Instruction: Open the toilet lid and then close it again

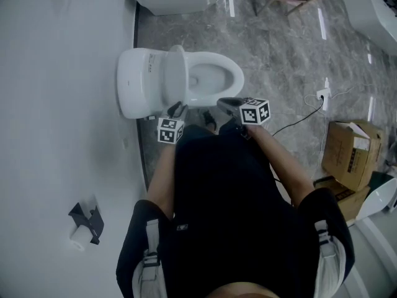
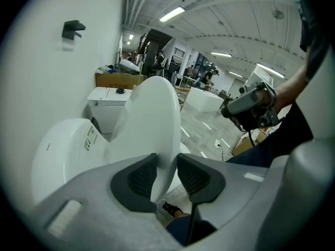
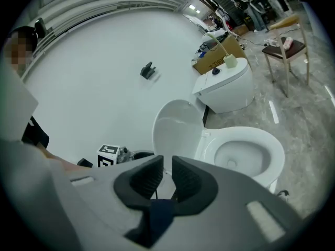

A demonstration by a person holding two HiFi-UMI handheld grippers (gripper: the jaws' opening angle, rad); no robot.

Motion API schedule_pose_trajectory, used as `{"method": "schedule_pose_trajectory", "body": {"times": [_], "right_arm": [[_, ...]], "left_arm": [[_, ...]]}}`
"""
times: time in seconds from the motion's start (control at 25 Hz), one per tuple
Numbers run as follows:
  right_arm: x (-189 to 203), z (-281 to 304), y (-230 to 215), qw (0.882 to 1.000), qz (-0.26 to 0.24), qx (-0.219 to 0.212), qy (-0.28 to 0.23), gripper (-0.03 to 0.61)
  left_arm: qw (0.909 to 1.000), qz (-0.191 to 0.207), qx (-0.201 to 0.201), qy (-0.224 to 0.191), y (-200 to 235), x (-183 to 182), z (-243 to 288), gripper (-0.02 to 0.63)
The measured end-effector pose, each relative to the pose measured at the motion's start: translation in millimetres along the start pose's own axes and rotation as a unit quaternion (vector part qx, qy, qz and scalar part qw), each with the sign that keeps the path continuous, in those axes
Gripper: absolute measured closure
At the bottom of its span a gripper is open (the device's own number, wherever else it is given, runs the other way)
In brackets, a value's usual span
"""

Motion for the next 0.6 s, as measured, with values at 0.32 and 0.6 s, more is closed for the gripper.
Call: {"method": "schedule_pose_trajectory", "body": {"times": [0.32, 0.6], "right_arm": [[-5.8, 28.1, 7.5, 0.998, -0.051, -0.002, 0.028, 0.522], [-23.2, 52.5, 12.4, 0.997, -0.076, -0.010, 0.031, 0.482]], "left_arm": [[0.9986, 0.048, -0.021, 0.008, -19.1, 0.0, 17.2, 0.486], [0.9989, 0.044, -0.008, 0.014, -24.7, -0.2, 23.7, 0.485]]}}
Point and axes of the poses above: the fingertips, and each gripper's own axes: z forward along the fingers, y to its left, x out of its underside, the point moved 3 cm from there along -z, backward along the fingers, and after that the axes turned 9 degrees about -z, right-handed, at the moved point
